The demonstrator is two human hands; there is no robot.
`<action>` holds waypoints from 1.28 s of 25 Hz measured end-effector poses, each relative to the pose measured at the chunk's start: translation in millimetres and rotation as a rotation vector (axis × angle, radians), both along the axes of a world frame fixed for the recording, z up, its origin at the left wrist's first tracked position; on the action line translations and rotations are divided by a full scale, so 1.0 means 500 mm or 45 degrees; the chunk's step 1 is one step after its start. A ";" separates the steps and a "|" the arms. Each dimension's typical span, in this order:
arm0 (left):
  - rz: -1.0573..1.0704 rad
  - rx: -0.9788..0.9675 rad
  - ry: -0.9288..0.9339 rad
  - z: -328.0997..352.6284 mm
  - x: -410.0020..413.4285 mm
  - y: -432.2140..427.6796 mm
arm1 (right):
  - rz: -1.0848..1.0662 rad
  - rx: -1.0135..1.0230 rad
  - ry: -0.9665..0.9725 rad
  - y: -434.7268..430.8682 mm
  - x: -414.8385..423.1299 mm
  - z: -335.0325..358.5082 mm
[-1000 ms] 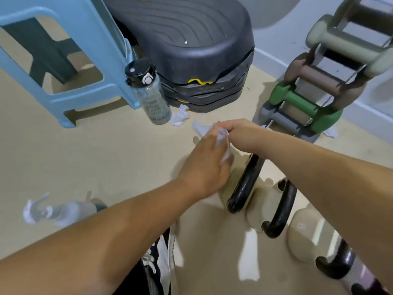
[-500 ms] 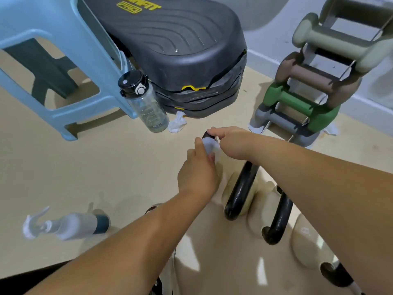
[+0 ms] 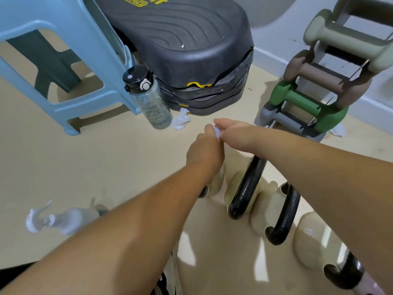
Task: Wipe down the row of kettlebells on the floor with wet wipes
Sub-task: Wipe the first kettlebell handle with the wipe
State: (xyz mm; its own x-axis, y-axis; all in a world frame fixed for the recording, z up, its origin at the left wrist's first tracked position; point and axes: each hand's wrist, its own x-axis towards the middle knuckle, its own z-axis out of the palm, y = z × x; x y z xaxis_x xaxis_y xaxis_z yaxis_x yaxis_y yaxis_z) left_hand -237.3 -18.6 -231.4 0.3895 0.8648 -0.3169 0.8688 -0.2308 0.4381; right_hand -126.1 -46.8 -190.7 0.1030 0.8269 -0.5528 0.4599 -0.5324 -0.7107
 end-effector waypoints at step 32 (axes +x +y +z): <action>-0.350 0.301 0.074 -0.048 -0.188 -0.135 | 0.239 -0.127 -0.448 -0.052 0.004 0.065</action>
